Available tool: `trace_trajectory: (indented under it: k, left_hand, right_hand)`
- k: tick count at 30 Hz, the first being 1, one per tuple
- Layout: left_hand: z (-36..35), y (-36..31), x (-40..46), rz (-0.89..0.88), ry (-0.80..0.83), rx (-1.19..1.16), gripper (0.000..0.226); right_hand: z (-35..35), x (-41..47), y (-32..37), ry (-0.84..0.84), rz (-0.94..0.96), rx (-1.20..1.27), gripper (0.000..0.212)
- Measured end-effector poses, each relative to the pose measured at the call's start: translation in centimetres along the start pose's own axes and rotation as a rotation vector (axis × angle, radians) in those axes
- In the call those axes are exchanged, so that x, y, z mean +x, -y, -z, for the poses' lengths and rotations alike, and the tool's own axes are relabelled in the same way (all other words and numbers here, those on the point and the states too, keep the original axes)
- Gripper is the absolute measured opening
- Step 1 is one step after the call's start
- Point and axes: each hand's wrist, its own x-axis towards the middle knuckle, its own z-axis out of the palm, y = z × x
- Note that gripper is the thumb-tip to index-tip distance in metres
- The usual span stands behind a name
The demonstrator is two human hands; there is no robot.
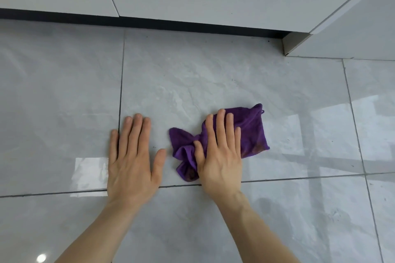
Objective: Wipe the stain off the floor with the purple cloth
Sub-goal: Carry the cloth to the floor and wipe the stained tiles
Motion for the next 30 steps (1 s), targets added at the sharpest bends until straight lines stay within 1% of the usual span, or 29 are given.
trace_trajectory:
  k: [5, 9, 11, 13, 18, 21, 24, 25, 26, 30]
  left_hand:
    - [-0.1, 0.2, -0.1, -0.002, 0.006, 0.016, 0.076]
    - [0.0, 0.0, 0.1, -0.002, 0.020, 0.027, 0.077]
    - [0.0, 0.1, 0.0, -0.002, 0.027, 0.034, 0.077]
    - [-0.1, 0.1, 0.0, -0.001, 0.028, 0.038, 0.077]
    - [-0.2, 0.1, 0.0, 0.003, 0.034, 0.035, 0.076]
    - [-0.2, 0.2, 0.0, -0.001, 0.036, 0.031, 0.076]
    - [-0.3, 0.2, -0.1, 0.001, 0.034, 0.031, 0.075]
    - [-0.3, 0.2, -0.1, 0.002, 0.030, 0.029, 0.075]
    - [-0.3, 0.2, -0.1, 0.002, 0.024, 0.025, 0.075]
    - [-0.1, 0.1, 0.0, 0.000, 0.023, 0.016, 0.076]
  right_hand:
    - [0.8, 4.9, -0.9, 0.017, 0.089, 0.122, 0.054]
    - [1.1, 6.0, -0.6, 0.033, 0.064, 0.233, 0.054]
    - [1.1, 5.2, -0.4, 0.041, 0.061, 0.281, 0.054]
    - [1.2, 3.7, -0.5, 0.048, 0.097, 0.311, 0.053]
    - [1.3, -2.1, -1.0, 0.042, 0.160, 0.355, 0.054]
    - [1.3, -5.3, -1.1, 0.019, 0.176, 0.330, 0.051]
    - [1.8, -5.9, -0.9, -0.034, 0.208, 0.232, 0.046]
    - [2.3, -5.6, -0.6, -0.052, 0.174, 0.244, 0.044]
    - [3.0, -5.0, -0.2, -0.072, 0.101, 0.303, 0.042]
    - [6.1, -1.3, 0.5, -0.151, -0.371, 0.707, 0.018]
